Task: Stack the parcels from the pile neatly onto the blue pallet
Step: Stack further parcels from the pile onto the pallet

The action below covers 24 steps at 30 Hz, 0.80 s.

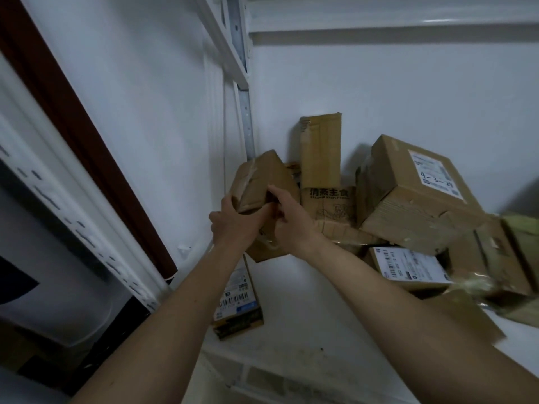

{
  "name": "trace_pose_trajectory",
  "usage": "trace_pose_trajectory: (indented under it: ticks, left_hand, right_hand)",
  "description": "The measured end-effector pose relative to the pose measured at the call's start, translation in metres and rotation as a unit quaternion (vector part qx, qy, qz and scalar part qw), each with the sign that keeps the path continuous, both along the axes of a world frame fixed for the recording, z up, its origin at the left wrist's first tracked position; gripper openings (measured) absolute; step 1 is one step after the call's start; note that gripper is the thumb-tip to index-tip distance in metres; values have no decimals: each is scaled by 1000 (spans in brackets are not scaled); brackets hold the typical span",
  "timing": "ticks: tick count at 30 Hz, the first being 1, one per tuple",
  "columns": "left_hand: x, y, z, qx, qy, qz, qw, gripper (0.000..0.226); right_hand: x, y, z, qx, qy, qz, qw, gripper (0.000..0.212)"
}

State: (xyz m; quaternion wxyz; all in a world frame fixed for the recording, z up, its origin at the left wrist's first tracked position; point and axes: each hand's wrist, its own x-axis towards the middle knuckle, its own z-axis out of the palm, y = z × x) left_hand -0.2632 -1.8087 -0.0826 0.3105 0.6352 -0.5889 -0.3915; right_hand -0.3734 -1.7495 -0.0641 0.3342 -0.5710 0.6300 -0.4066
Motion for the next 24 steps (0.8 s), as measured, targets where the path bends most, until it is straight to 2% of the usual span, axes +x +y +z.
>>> trace_pose_trajectory:
  ticks: [3, 5, 7, 11, 14, 20, 24]
  left_hand:
    - [9, 9, 3, -18, 34, -17, 999, 104]
    - [14, 15, 6, -29, 58, -23, 998, 96]
    - [20, 22, 9, -39, 78, -26, 996, 92]
    - [35, 36, 12, -25, 139, -40, 989, 93]
    - [44, 46, 13, -18, 169, -55, 984, 96]
    - [49, 66, 23, -36, 194, -114, 974, 102]
    - [33, 88, 33, -88, 196, -169, 962, 86]
  right_hand:
    - [-1, 5, 3, 0, -2, -28, 1000, 48]
    - [-1, 10, 5, 17, -2, -45, 999, 45]
    - [0, 19, 5, 32, -17, -55, 998, 48]
    - [4, 39, 6, 78, -155, -78, 982, 62]
    - [8, 48, 7, 82, -187, -101, 974, 67]
    - [11, 73, 20, 34, -153, -141, 978, 74]
    - [-3, 102, 35, -10, -130, -158, 979, 73]
